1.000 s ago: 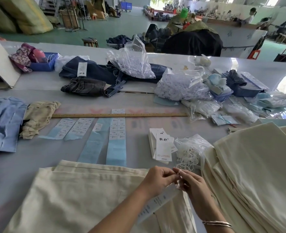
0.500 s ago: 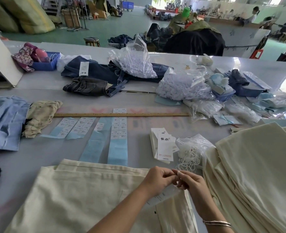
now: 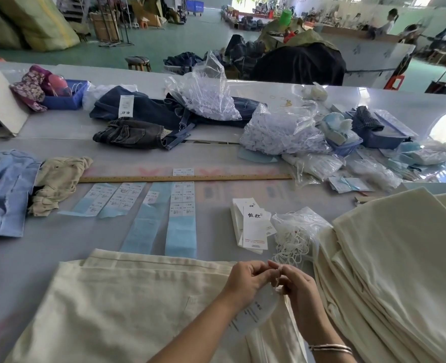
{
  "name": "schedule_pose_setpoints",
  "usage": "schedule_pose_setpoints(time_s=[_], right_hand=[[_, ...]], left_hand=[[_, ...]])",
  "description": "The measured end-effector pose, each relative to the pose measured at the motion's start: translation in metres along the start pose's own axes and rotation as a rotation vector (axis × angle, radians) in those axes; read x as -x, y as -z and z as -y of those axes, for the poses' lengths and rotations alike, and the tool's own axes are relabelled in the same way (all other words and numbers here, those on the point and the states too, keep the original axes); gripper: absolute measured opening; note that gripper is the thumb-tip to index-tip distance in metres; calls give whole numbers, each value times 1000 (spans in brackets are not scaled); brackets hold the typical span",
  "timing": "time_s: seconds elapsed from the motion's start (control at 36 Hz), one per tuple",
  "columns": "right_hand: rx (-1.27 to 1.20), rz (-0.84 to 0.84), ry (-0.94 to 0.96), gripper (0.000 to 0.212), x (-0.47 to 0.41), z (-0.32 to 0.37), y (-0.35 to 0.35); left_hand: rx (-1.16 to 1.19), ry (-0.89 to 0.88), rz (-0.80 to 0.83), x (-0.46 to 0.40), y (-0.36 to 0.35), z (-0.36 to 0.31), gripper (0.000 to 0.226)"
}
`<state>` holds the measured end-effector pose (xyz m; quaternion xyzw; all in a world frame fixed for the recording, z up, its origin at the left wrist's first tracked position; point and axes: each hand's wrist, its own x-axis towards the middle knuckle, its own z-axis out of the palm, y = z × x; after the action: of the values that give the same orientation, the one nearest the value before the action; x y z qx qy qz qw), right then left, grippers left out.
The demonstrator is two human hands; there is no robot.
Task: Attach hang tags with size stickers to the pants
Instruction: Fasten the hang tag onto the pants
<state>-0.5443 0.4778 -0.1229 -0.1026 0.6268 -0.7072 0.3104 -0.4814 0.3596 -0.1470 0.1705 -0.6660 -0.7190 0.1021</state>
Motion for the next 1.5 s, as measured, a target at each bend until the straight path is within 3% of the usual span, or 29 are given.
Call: schedule_pose_setpoints(time_s=[0.08, 0.22, 0.69, 0.94, 1.19, 1.36, 1.5], right_hand=[[24, -49, 16, 39, 0, 0, -2], [30, -81, -4, 32, 0, -3, -3], [79, 101, -133, 32, -6, 1, 9], [55, 138, -172, 37, -10, -1, 9], [13, 14, -186, 36, -1, -14, 6], [-39, 32, -205, 35, -3, -8, 5], [-18, -144, -172, 31, -7, -20, 13]], left_hand=[[-16, -6, 3, -1, -1, 1, 13], [-18, -17, -15, -3, -4, 1, 9], [-46, -11, 63, -4, 3, -2, 20], [95, 35, 20, -5, -4, 6, 14], [-52, 67, -95, -5, -13, 10, 14], [-28, 39, -46, -1, -15, -1, 12], [-256, 43, 42, 10, 2, 5, 32]])
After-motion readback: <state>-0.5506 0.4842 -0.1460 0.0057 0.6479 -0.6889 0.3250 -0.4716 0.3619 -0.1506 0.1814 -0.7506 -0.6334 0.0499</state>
